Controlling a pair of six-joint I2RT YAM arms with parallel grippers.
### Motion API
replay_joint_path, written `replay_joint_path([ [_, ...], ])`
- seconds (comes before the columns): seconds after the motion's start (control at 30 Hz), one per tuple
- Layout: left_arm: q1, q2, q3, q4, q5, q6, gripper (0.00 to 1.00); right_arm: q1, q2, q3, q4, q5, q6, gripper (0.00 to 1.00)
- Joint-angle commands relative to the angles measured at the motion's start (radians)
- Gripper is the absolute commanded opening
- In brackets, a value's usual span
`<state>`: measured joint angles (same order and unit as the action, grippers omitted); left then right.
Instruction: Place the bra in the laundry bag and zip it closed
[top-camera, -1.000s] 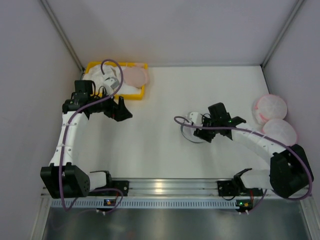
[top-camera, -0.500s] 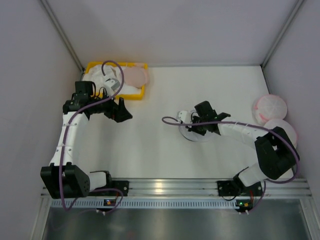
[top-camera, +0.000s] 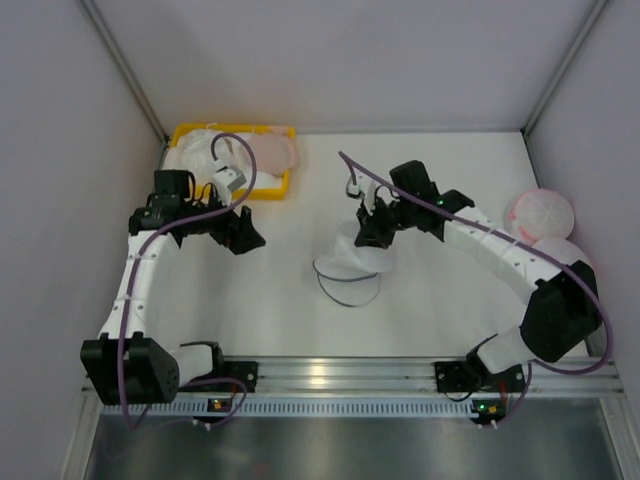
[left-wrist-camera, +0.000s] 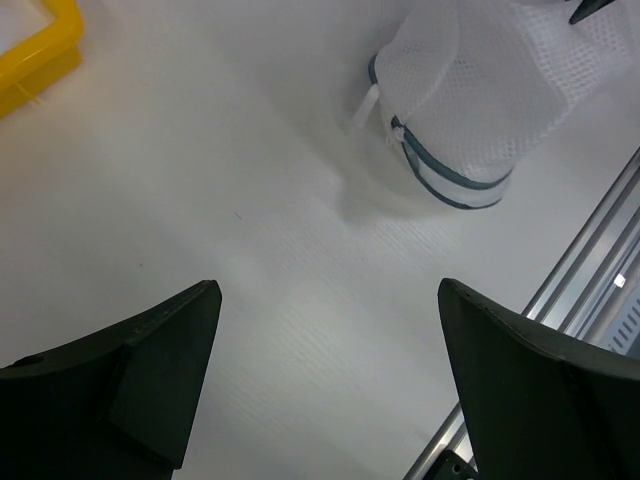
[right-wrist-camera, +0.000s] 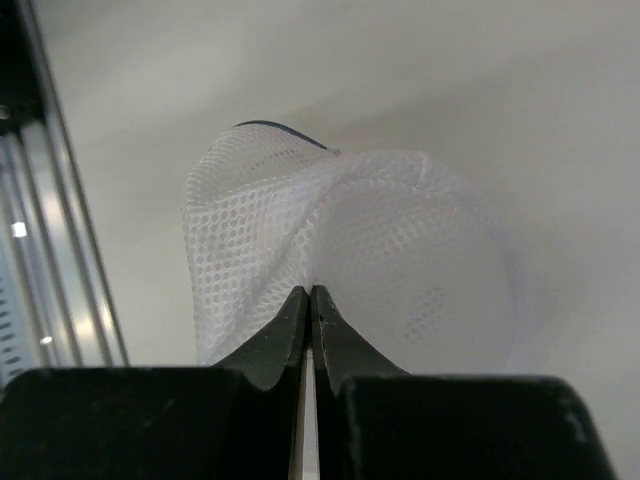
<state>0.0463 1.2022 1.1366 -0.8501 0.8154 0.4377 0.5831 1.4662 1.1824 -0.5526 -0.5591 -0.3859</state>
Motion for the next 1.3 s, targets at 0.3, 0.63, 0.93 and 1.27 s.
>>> replay_joint_path([
  [0.3,-0.164,0.042,-0.046,0.068,-0.044,0.079,0.95,-0.394,0.276,0.059,0.157,-0.605,0.542,0.00],
  [0.63,-0.299,0.152,-0.080,0.316,-0.104,-0.200,0.95,-0.574,0.578,0.143,-0.068,-0.565,0.196,0.00],
  [0.93,-0.410,0.324,-0.075,0.595,-0.291,-0.433,0.90,-0.652,0.551,0.230,-0.114,-0.305,0.174,0.33],
  [1.27,-0.463,0.474,-0.176,0.920,-0.056,-0.908,0.84,-0.644,0.183,0.186,-0.239,-0.066,0.056,0.72],
])
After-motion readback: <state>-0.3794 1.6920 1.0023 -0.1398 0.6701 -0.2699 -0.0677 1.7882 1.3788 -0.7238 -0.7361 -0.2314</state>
